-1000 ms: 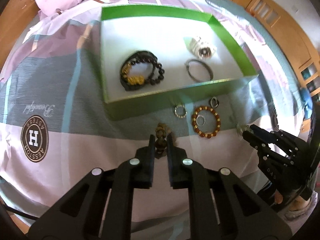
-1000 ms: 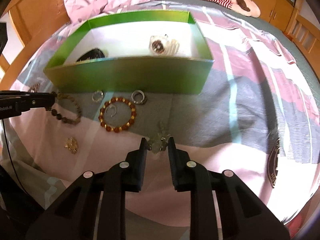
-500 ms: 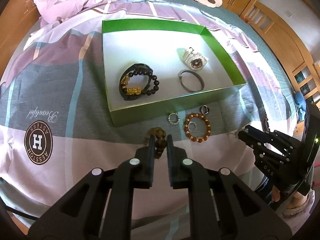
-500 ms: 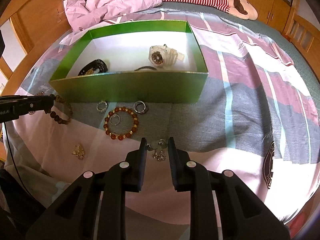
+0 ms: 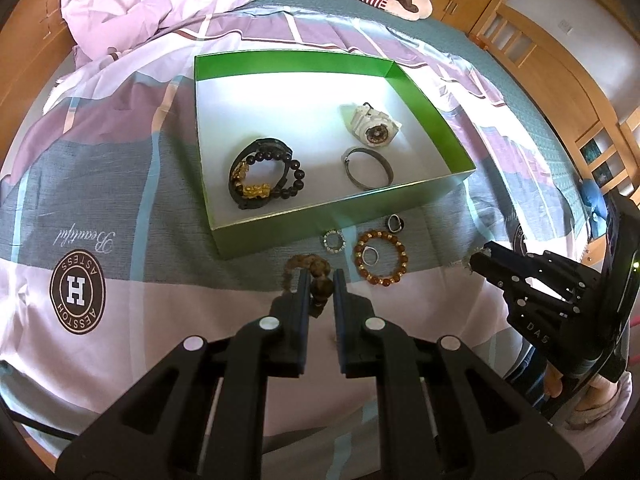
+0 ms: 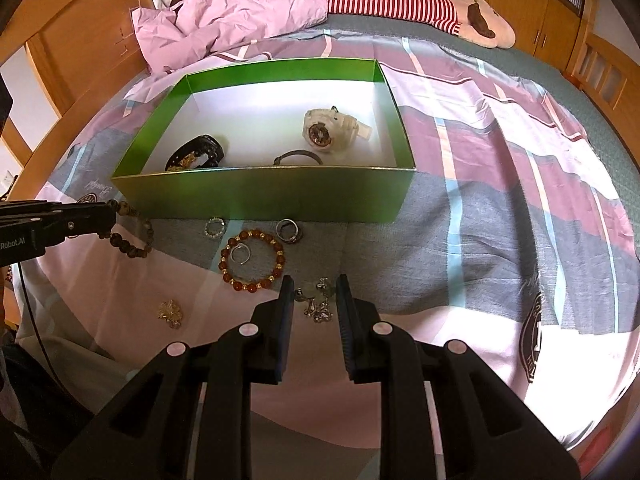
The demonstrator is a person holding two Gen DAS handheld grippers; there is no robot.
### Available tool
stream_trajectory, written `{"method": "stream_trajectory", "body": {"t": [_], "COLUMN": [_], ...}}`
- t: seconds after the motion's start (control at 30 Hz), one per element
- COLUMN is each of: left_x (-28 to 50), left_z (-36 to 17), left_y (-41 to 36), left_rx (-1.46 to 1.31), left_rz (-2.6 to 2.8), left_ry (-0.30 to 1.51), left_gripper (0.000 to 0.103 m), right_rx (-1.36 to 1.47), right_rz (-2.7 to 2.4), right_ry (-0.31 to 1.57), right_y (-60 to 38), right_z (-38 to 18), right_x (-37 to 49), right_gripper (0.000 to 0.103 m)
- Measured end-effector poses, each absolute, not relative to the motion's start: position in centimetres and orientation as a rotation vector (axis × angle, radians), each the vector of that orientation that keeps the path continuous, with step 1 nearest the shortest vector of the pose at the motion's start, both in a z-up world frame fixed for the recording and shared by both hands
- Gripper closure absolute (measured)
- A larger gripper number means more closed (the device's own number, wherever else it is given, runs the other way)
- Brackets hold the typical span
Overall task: Organize jewelry
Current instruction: 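Carry the wooden bracelet over the box with the left tool while the right tool carries the pendant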
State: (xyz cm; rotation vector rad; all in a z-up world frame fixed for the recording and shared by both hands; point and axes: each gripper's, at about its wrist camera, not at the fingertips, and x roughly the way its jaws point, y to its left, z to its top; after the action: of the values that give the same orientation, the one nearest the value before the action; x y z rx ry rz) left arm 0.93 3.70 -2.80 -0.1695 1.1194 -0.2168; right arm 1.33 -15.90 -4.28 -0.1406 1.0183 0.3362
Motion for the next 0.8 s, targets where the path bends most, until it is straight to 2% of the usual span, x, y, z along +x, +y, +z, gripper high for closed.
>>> {"method": "stream_trajectory", "body": {"t": [0.8], "left_x": [0.6], "left_z": [-3.0], "left_y": [2.0], "left_rx": [-0.122], "left_rz": [-0.214], "left_ry": [1.119], "left_gripper": [0.092], "right_rx": [-0.153], "right_rz": [0.34], "right_ry": [1.029], "right_y": [-15.2], "right_z": [-4.9], "right_x": [1.3], "right_gripper": [0.081]}}
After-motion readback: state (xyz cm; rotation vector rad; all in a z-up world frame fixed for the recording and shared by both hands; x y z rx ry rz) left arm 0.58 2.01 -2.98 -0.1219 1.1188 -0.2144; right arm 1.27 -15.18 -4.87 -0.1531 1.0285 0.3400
